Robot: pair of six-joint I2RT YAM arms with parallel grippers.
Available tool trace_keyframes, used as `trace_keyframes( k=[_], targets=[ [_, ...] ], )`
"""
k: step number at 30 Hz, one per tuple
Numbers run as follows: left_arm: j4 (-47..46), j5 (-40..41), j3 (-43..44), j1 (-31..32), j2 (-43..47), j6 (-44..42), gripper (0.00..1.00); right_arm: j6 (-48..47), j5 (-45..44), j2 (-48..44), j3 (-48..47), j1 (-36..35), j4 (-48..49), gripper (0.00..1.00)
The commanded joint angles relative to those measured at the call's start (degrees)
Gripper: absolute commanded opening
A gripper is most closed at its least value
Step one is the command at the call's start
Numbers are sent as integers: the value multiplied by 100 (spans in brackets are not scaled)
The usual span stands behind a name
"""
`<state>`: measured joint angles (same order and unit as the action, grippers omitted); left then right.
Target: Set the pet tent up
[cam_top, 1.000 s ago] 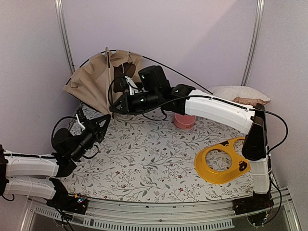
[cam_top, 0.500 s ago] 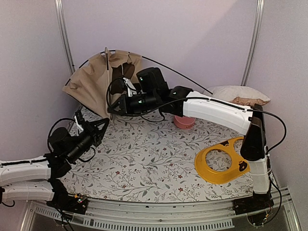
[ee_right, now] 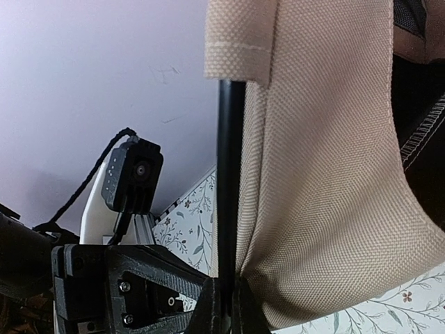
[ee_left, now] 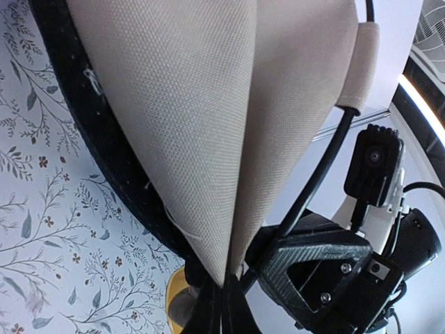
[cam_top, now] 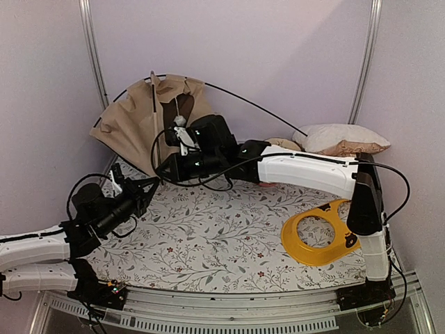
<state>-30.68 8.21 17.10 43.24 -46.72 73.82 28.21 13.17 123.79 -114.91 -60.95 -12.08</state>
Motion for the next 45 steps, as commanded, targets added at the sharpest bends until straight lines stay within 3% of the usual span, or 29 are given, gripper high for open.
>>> trace_keyframes(
  k=[1, 7, 13, 20, 25, 30, 38, 45],
  targets=[
    [-44, -614, 265, 211, 194, 187, 0, -338, -1232, -175, 518, 136, 421, 0],
    [608, -437, 216, 224, 469, 205, 0, -447, -1465, -327, 606, 172, 593, 0],
    [1278, -231, 269, 213, 578, -316, 0, -392, -940, -312, 132, 158, 457, 0],
    [2220, -303, 930, 240, 472, -1235, 21, -200, -587, -273, -46, 138, 362, 0],
    [3047, -124, 1324, 399, 528, -1874, 16, -185, -562, -75, -449, 141, 65, 0],
    [3914, 755, 1813, 988, 142, -2581, 12, -168, -600, -30, -594, 140, 22, 0],
    [3931, 1813, 2306, 1273, -375, -3249, 16, -127, -605, 73, -671, 136, -76, 0],
    [3864, 2156, 2718, 1266, -726, -3737, 17, -110, -605, 108, -694, 135, -93, 0]
  ],
)
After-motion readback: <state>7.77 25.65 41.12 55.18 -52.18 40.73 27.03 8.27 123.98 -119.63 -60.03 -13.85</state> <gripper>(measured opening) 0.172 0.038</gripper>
